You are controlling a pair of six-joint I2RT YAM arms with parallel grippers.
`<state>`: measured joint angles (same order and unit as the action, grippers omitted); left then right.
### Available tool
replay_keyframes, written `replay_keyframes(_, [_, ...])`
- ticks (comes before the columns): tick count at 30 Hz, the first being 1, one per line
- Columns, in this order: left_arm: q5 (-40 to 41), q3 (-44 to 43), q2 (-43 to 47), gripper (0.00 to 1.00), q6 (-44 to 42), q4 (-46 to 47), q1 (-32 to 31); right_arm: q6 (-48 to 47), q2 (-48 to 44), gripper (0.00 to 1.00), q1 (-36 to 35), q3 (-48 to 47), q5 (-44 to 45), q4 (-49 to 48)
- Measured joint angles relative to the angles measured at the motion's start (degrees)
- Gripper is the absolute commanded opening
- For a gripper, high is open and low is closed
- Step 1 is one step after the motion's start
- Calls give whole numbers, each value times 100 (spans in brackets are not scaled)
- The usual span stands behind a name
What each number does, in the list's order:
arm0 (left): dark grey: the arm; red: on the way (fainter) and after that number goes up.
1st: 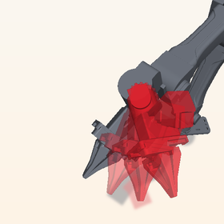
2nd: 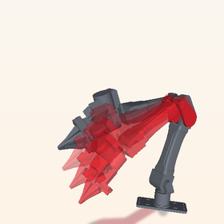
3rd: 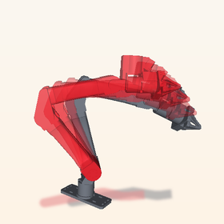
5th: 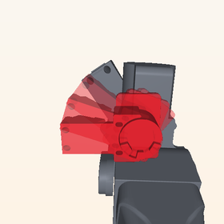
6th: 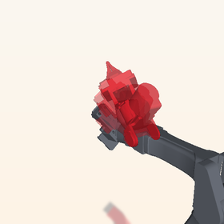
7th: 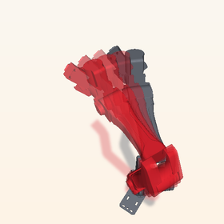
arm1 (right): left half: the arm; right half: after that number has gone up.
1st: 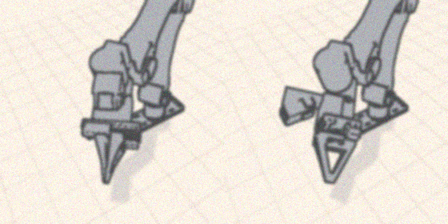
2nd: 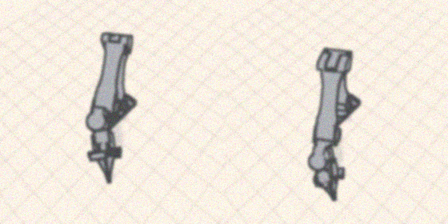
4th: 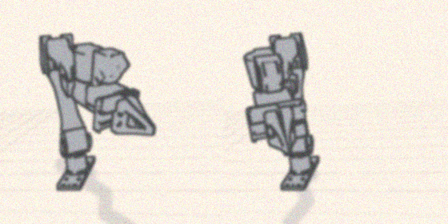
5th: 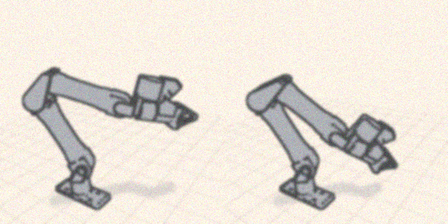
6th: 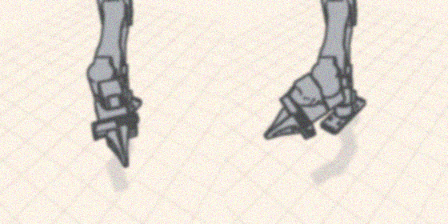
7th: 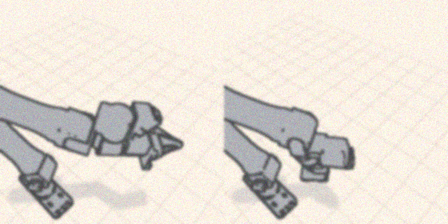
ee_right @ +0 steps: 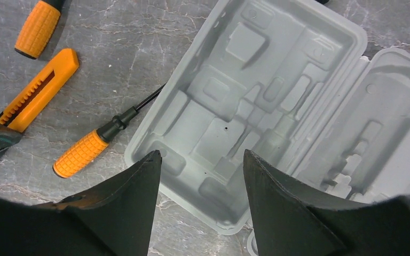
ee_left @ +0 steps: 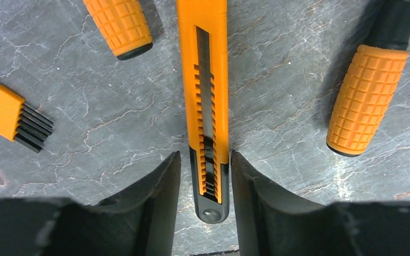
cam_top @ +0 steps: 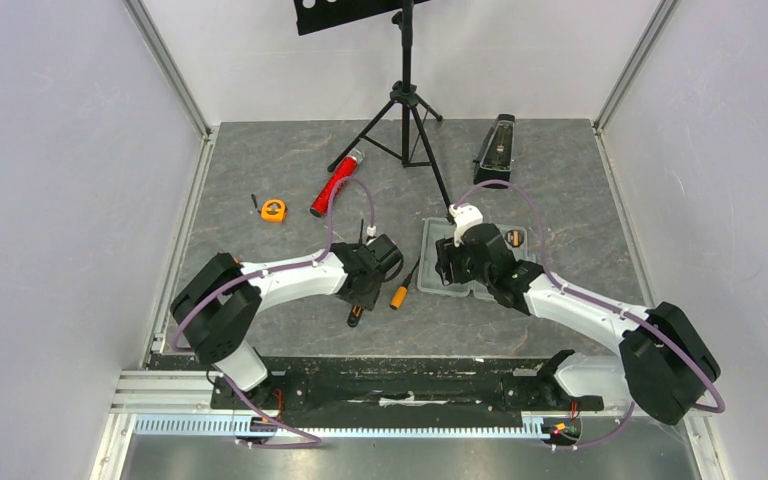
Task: Pack the tool kit
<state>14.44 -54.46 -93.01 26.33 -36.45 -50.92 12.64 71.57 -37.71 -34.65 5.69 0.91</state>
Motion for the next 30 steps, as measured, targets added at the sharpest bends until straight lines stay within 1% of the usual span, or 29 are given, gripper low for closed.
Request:
replay_keyframes(2, [-4,0,2,35,-15,-9,-9,0,-28,61,0,0,55,-2])
replay_keyframes(5, [-4,0,85,30,-42,-37,-24,0,-59,61,7,0,87,-2])
replay_keyframes(8, [2,0,354,28,-120,-85,-28,-28,-114,61,11,0,83,0])
replay_keyframes(9, [4,0,492,25,-195,-92,-28,-55,-142,61,11,0,83,2])
replay_keyframes(11, [9,0,802,23,-376,-90,-28,-131,-225,62,11,-2,87,50])
replay_keyframes(13, [15,-2,1106,22,-605,-66,-31,-236,-332,63,11,-13,98,181])
replay_keyframes(17, [7,-109,1434,22,-1056,22,-31,-426,-629,64,11,-114,282,540])
replay_keyframes(24, [-264,-365,1451,22,-1886,597,-33,-560,-1381,66,144,-144,850,933])
replay_keyframes(26, [-385,-490,1349,21,-2122,719,-33,-623,-1410,67,264,-203,837,1067])
replay_keyframes(27, [-437,-529,1303,18,-2232,791,-33,-680,-1408,67,341,-254,782,1145])
replay_keyframes(30, [-708,-597,1189,14,-2695,1010,-33,-940,-1366,69,507,-494,450,1453])
